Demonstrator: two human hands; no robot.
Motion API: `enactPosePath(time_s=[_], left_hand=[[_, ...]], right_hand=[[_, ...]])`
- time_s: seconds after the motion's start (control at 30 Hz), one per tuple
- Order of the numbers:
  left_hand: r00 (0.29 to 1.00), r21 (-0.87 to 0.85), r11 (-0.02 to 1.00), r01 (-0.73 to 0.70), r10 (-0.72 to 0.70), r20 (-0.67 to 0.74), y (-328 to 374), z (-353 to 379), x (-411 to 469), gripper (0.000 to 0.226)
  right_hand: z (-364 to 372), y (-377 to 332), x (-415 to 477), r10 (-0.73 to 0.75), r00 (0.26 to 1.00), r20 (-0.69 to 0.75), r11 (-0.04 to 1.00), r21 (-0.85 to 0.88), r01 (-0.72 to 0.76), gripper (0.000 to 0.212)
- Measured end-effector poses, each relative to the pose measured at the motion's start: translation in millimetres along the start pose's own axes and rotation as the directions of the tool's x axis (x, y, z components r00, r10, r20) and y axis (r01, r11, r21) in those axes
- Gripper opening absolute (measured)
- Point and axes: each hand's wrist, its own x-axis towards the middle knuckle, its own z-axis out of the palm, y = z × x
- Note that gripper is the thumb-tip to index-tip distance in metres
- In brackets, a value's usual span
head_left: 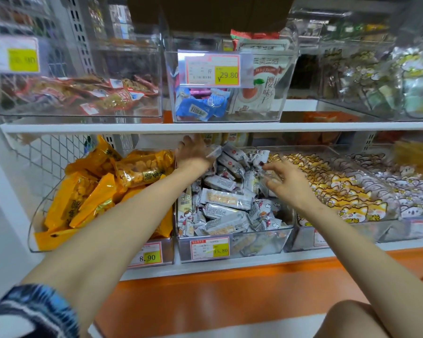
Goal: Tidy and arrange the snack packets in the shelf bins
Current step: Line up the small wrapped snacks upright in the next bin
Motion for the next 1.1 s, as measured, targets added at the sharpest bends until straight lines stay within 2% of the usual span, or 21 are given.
enactPosePath(time_s=[0.07,0.17,0.23,0.4,0.5,0.57,0.63,0.73,0.8,0.9,0.97,1.03,1.1], left_hand=[[0.993,-0.057,0.998,-0.022,0.028,0.111,-2,-3,3,0.059],[0.939,-0.201,0.973,-0.115,0.173,0.297,-10,-12,0,0.060],[0.911,-0.220,0.958,-0.183,0.249,0.328,-17,-15,-1,0.062],[0.897,-0.079,0.923,-0.378,0.386,0.216,-29,-18,-4,0.057],[0.898,-0.145,0.899,-0.414,0.429,0.096,-37,-30,-17,0.040],[0.895,-0.136,0.897,-0.420,0.434,0.101,-43,-42,-28,0.031],[0.862,-0.107,0.900,-0.424,0.436,0.258,-48,-50,-38,0.031],[0.785,0.162,0.838,-0.521,0.395,0.477,-53,-50,-46,0.054],[0.770,0.282,0.793,-0.540,0.330,0.545,-53,-46,-48,0.069],[0.758,0.248,0.830,-0.500,0.280,0.590,-51,-43,-47,0.078],[0.761,0.224,0.838,-0.498,0.298,0.576,-51,-45,-46,0.074],[0.781,0.157,0.860,-0.486,0.346,0.520,-52,-50,-45,0.062],[0.813,0.012,0.904,-0.427,0.379,0.443,-54,-57,-45,0.050]], right_hand=[[-3,5,-2,0.005,0.999,0.040,0.999,-0.032,-0.004,0.035],[-6,12,-4,-0.018,0.994,0.103,0.996,-0.087,0.027,0.038],[-7,15,-5,-0.025,0.991,0.134,0.988,-0.150,0.045,0.042],[-5,16,-6,-0.021,0.984,0.176,0.960,-0.272,0.069,0.048],[-4,19,-6,-0.029,0.979,0.200,0.952,-0.293,0.088,0.047],[-4,19,-4,-0.056,0.986,0.158,0.946,-0.307,0.102,0.045],[-2,17,0,-0.061,0.993,0.101,0.942,-0.325,0.091,0.042],[4,14,5,-0.062,0.994,0.093,0.922,-0.376,0.093,0.038],[7,14,6,-0.046,0.993,0.109,0.925,-0.370,0.084,0.035],[4,7,5,-0.065,0.997,0.036,0.943,-0.325,0.073,0.030],[0,-3,3,-0.144,0.989,0.024,0.965,-0.217,0.146,0.028],[-2,-16,-3,-0.195,0.966,0.169,0.974,-0.081,0.211,0.033],[2,-25,-9,-0.230,0.915,0.332,0.963,-0.058,0.263,0.045]])
